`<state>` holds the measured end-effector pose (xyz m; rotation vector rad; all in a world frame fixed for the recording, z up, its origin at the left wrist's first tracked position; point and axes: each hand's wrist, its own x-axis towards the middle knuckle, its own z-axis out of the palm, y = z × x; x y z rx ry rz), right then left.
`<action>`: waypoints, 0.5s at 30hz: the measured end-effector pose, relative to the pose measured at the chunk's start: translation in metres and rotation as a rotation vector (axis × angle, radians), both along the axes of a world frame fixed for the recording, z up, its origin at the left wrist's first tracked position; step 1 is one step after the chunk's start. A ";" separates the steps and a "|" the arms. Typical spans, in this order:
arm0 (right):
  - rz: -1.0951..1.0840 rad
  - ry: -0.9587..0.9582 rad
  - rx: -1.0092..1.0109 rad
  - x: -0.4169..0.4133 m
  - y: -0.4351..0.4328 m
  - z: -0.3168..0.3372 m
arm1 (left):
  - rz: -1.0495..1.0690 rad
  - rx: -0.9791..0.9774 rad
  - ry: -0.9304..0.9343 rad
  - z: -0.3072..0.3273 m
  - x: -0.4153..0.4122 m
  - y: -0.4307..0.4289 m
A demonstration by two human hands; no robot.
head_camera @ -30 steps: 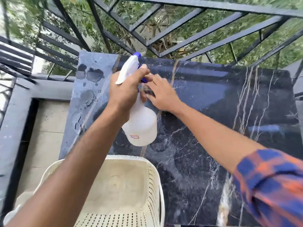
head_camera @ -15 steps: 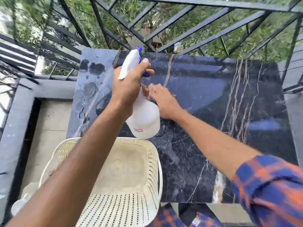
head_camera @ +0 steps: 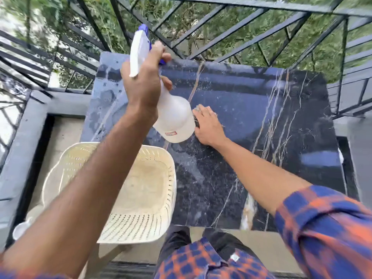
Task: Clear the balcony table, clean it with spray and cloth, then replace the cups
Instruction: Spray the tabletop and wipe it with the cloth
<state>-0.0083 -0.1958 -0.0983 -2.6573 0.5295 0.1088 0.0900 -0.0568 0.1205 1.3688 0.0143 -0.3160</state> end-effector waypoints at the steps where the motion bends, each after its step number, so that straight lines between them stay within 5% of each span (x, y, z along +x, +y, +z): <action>1: 0.033 -0.029 0.012 -0.004 0.012 0.003 | 0.008 -0.007 -0.016 0.003 -0.005 -0.001; 5: 0.314 -0.127 0.055 -0.072 0.050 -0.004 | 0.013 0.008 -0.103 0.008 -0.031 -0.008; 9: 0.377 -0.098 0.054 -0.102 0.032 -0.018 | 0.026 0.034 -0.069 0.007 -0.063 -0.015; 15: 0.042 -0.184 0.167 -0.112 0.045 0.020 | -0.029 0.061 -0.062 0.015 -0.104 -0.010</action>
